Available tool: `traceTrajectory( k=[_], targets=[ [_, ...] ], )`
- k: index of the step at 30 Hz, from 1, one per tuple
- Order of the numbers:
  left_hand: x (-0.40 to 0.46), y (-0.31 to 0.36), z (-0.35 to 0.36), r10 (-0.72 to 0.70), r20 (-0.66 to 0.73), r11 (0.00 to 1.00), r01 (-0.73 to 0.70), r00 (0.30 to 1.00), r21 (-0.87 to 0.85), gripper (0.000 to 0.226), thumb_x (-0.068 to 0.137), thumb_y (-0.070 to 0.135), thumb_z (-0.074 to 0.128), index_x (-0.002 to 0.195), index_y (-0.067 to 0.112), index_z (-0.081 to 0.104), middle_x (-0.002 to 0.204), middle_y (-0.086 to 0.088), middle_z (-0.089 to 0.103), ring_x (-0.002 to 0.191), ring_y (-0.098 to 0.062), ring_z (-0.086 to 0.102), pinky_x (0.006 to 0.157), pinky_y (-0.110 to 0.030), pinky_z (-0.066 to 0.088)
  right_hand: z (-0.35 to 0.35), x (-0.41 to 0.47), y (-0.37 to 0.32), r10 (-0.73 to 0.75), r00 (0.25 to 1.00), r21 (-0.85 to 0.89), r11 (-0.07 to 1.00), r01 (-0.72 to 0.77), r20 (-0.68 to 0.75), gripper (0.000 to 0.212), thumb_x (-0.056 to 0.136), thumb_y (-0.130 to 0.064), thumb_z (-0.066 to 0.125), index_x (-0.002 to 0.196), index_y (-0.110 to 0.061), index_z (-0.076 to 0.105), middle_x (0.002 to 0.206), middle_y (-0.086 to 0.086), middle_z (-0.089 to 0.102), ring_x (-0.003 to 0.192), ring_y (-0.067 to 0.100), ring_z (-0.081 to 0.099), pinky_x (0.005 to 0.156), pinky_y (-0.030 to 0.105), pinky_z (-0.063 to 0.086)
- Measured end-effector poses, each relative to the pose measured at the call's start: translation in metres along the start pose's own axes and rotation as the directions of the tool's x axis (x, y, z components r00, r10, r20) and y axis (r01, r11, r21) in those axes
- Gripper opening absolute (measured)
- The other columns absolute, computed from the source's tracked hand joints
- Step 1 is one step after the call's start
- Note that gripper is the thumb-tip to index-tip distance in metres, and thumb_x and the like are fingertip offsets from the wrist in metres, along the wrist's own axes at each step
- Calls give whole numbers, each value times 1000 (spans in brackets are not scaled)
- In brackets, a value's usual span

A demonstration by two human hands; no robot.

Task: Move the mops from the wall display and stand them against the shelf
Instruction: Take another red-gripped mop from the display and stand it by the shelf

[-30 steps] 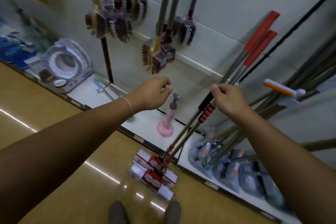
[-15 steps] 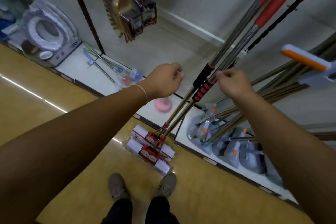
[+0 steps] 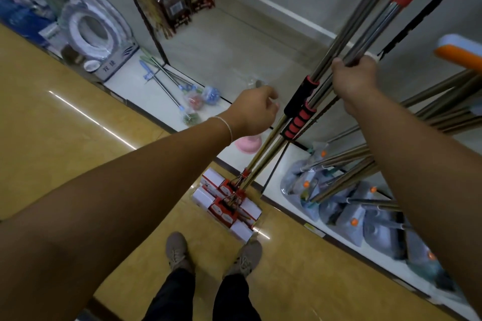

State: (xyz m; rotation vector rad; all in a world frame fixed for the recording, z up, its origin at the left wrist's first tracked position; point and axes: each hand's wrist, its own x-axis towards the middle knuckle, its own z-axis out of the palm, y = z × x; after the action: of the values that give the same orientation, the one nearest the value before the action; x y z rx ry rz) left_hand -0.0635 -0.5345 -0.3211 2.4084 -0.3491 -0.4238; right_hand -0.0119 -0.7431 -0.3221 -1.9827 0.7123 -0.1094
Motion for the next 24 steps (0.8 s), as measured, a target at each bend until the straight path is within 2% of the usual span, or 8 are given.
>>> traceTrajectory(
  k=[4, 6, 8, 11, 14, 16, 18, 24],
  targets=[
    [4, 8, 11, -22, 17, 999, 22, 1000, -30, 32, 97, 22, 43, 125, 10, 55, 114, -11, 65, 104, -24, 58, 84, -26, 44, -8, -21, 7, -101, 995, -57, 993, 102, 21, 33, 95, -35, 60, 120, -15, 58, 111, 1, 65, 101, 18, 61, 85, 29, 49],
    [5, 12, 19, -46, 53, 998, 48, 998, -50, 33, 97, 25, 44, 125, 11, 54, 112, -9, 65, 103, -23, 59, 84, -27, 44, -12, -37, 9, -155, 987, -69, 985, 157, 39, 27, 93, -36, 63, 111, -17, 58, 96, -6, 63, 93, 16, 61, 81, 31, 50],
    [4, 15, 28, -98, 117, 989, 110, 988, -98, 36, 96, 30, 49, 127, 12, 52, 111, -7, 65, 99, -21, 59, 81, -26, 45, -15, -55, 8, -198, 979, -88, 976, 201, 41, 22, 90, -38, 65, 102, -21, 56, 84, -13, 58, 81, 12, 60, 74, 30, 49],
    [-1, 17, 39, -149, 258, 945, 214, 955, -246, 44, 89, 32, 62, 128, 14, 50, 106, 0, 64, 93, -14, 60, 73, -22, 47, -18, -83, 4, -251, 966, -83, 963, 256, 69, 21, 90, -38, 66, 102, -23, 58, 87, -10, 63, 76, 6, 59, 72, 26, 48],
    [-6, 19, 46, -101, 260, 937, 180, 960, -301, 28, 87, 27, 65, 110, 13, 58, 98, -5, 63, 87, -14, 58, 73, -22, 47, -17, -110, 1, -276, 954, -31, 959, 281, 118, 25, 89, -36, 68, 108, -21, 62, 90, -9, 66, 81, 7, 64, 78, 28, 53],
    [-13, 20, 50, -68, 249, 939, 147, 966, -312, 21, 90, 22, 62, 106, 10, 59, 97, -9, 64, 84, -14, 57, 71, -20, 46, -18, -123, 0, -288, 949, -15, 956, 292, 128, 29, 88, -34, 69, 113, -20, 63, 89, -9, 67, 84, 12, 67, 81, 31, 56],
    [-19, 23, 51, -44, 253, 953, 116, 966, -280, 18, 92, 21, 59, 106, 10, 59, 93, -4, 62, 81, -10, 56, 66, -18, 41, -22, -130, 0, -292, 948, -24, 954, 297, 125, 30, 88, -33, 70, 115, -20, 63, 85, -12, 65, 81, 11, 66, 82, 31, 57],
    [-37, 26, 43, 29, 360, 995, 7, 933, -98, 26, 94, 27, 57, 114, 11, 56, 105, -11, 64, 99, -24, 60, 90, -37, 49, -31, -156, 5, -315, 941, -43, 946, 322, 119, 26, 88, -32, 70, 109, -19, 64, 84, -11, 65, 82, 14, 66, 80, 33, 57]
  ],
)
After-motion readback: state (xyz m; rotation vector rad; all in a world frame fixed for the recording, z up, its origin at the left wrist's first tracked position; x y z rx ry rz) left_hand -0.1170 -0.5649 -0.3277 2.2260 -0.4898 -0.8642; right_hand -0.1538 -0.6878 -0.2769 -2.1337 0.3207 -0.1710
